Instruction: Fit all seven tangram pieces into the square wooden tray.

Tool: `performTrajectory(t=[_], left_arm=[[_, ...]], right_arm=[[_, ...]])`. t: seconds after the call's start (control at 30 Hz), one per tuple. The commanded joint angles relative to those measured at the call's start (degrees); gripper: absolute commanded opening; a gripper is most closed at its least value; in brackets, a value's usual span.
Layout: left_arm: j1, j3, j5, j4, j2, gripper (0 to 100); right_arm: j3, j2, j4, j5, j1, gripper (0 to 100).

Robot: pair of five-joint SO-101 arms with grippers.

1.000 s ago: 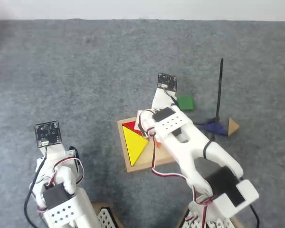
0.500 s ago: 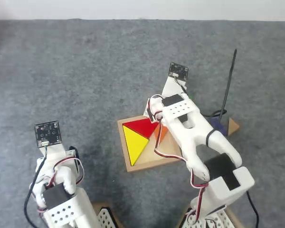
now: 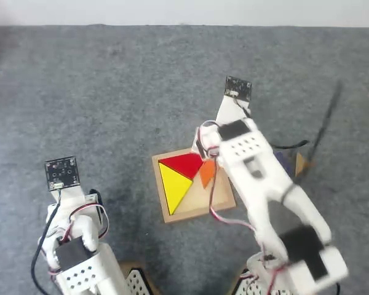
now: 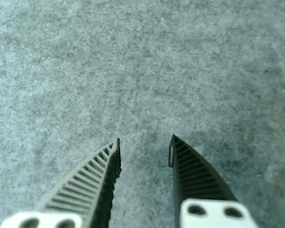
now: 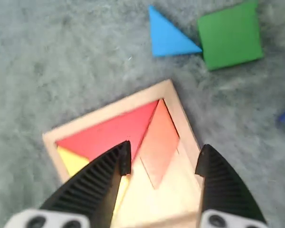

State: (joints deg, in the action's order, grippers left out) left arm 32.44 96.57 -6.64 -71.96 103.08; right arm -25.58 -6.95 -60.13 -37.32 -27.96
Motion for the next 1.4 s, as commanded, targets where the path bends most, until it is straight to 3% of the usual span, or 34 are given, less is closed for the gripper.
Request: performTrajectory(t=[0.0,0.1,0.23,0.33,0.47,0.67,1.0,1.13,1.37], left_arm=[[0.2,-0.2,0.4,-0.3,1.1,17],[0.2,-0.2,0.4,-0.3,1.1,17],[0.2,-0.2,0.4,-0.3,1.1,17],[0.2,-0.2,0.4,-0.3,1.1,17],[0.2,-0.2,0.4,-0.3,1.1,17],[0.2,-0.2,0.4,-0.3,1.1,17],[0.2,-0.2,0.4,-0.3,1.1,17],[0.2,-0.2,0.4,-0.3,1.1,17],[0.2,-0.2,0.4,-0.3,1.1,17]], right_arm=[[-7.0,-17.5,-2.2,6.7,4.4,23.4],[-16.2,-28.4,0.7,16.9,13.1,23.4],[-23.9,-37.0,3.4,44.8,27.6,23.0],[-24.6,-35.7,2.6,49.3,32.7,17.3],[-24.6,-29.9,1.1,56.8,33.8,14.8],[-24.2,-24.2,4.5,58.5,34.6,14.7],[-20.8,-23.3,-2.2,64.9,28.1,14.9],[-19.0,-21.8,-1.5,64.5,25.1,22.0],[-8.7,-11.0,-1.7,65.3,29.2,26.6]])
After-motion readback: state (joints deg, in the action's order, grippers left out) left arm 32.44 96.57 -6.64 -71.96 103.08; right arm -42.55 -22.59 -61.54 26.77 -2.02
